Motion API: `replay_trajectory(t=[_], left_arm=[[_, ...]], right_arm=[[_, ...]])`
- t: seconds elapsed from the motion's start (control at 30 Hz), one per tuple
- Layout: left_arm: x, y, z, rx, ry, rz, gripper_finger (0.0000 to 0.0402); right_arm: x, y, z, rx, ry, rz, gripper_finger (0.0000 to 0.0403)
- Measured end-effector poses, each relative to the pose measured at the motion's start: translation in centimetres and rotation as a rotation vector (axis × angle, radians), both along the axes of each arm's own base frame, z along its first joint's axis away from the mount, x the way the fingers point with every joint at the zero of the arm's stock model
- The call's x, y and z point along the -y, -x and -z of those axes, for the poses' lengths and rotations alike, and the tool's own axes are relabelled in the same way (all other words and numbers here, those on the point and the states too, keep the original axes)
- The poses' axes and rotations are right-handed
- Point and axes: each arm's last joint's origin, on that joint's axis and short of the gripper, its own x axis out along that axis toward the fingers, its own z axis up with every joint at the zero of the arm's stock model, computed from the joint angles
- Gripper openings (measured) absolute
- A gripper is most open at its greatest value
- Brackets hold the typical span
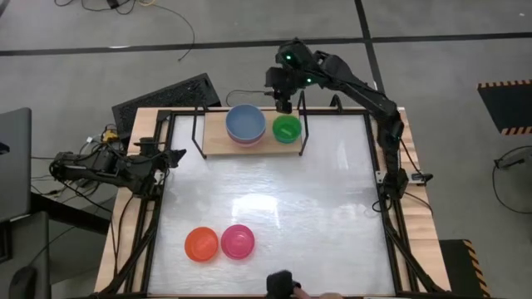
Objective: Place and stack bowls onto a shelf
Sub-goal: Stack the pink bowl on top of the green bowl on the shelf
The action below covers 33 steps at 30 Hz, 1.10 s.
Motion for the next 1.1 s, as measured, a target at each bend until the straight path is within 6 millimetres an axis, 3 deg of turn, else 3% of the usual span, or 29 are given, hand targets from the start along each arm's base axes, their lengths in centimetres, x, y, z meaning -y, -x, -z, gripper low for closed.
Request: replay_trajectory(t=[0.23, 0.57, 0.87, 1.1], left_arm=[[0.3, -0.1, 0.1, -0.029, 0.043, 0.104, 0.0245], [0.5, -0.3, 0.2, -0.060, 0.059, 0.214, 0.0245], [0.8, -0.9, -0.6, -0.013, 0.009, 0.330, 0.0245], [1.0, -1.0, -0.7, -0.012, 0.025, 0.412, 0.0245]], right_arm=[[-3.9, 0.8, -3.7, 0.126, 0.038, -0.057, 0.0144], [-7.2, 1.2, -7.9, 0.404, 0.012, -0.058, 0.0143], [-9.4, 1.0, -8.9, 0.489, -0.115, -0.052, 0.0143], [-12.7, 0.1, -8.8, 0.489, -0.212, -0.102, 0.0143]])
